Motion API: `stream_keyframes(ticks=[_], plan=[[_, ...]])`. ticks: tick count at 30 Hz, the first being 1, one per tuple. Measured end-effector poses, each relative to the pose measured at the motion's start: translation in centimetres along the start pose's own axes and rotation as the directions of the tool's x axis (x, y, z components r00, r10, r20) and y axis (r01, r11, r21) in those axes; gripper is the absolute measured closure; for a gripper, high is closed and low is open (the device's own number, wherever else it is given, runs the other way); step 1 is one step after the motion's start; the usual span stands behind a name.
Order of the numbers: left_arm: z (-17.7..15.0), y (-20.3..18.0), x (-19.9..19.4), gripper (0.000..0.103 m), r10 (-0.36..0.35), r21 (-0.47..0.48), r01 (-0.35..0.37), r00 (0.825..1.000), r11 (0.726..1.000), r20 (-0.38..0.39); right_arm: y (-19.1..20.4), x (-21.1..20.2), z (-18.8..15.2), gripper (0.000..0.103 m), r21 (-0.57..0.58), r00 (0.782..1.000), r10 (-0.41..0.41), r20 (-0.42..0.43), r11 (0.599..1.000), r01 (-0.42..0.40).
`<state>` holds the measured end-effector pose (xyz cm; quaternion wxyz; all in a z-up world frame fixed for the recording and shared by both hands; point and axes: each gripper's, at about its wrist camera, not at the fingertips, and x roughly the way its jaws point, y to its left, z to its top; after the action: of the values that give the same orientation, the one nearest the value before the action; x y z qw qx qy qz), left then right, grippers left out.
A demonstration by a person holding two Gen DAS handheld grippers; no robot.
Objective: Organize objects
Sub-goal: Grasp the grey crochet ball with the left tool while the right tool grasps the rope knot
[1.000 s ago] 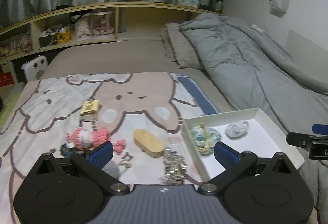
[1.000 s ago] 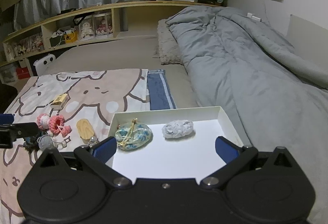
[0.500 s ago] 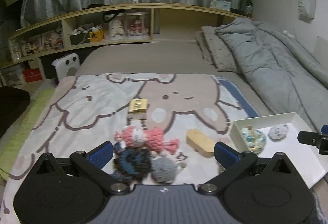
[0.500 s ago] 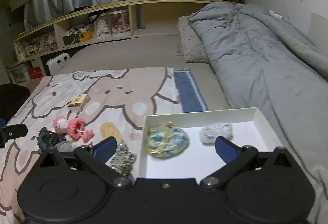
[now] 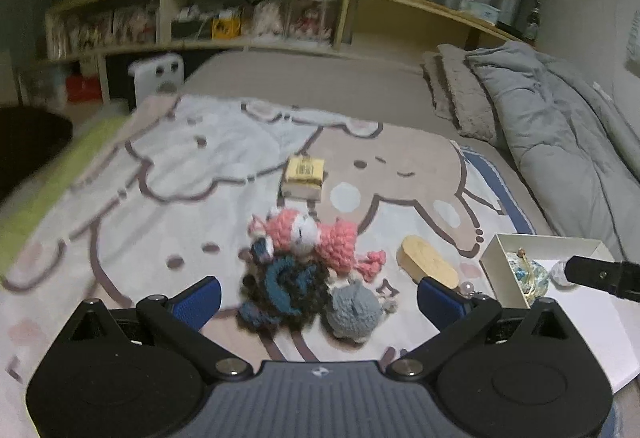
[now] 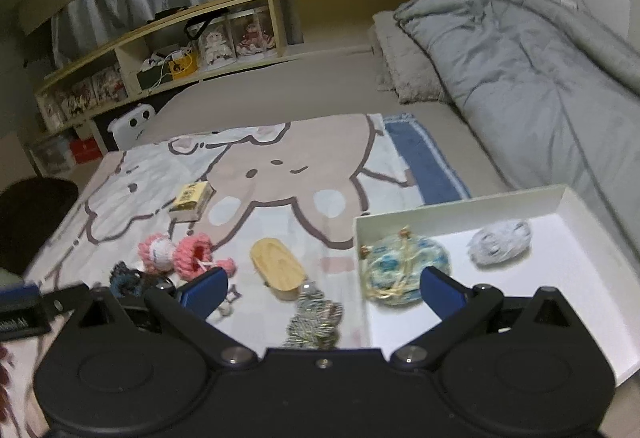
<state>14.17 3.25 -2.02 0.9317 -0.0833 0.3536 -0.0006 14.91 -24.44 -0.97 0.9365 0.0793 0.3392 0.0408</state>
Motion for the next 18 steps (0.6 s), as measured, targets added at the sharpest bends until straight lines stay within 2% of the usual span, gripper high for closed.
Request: stream_keyframes(ticks=[2, 6, 9, 16, 18], plan=[[-0.4, 0.3, 0.7, 0.007, -0.013, -0.033, 0.013, 1.0, 0.999, -0.013, -0.3, 0.6, -0.3, 0.001, 0.063, 1.0, 0.016, 0.001, 0.998, -0.016], [-0.9, 0.5, 2.3, 0.017, -0.042, -0.1, 0.038, 0.998, 0.994, -0.036, -0.8, 2.4, -1.3, 0.013, 0.166, 0.999, 0.011, -0.03, 0.986, -0.006], [-1.4, 0.6, 3.6, 0.024, -0.089, -0.162, 0.08, 0.995, 0.984, -0.053, -1.0, 4.0, -2.2, 0.024, 0.206, 0.997, 0.035, -0.069, 0.978, -0.02], [-2.7, 0.8, 7.1, 0.028, -0.153, -0.247, 0.127, 0.984, 0.961, -0.09, -1.0, 7.0, -4.0, 0.038, 0.256, 0.989, 0.074, -0.132, 0.966, -0.038], [-3.0, 1.1, 8.0, 0.029, -0.168, -0.273, 0.135, 0.98, 0.953, -0.104, -1.0, 7.9, -4.3, 0.045, 0.257, 0.985, 0.075, -0.152, 0.966, -0.034]])
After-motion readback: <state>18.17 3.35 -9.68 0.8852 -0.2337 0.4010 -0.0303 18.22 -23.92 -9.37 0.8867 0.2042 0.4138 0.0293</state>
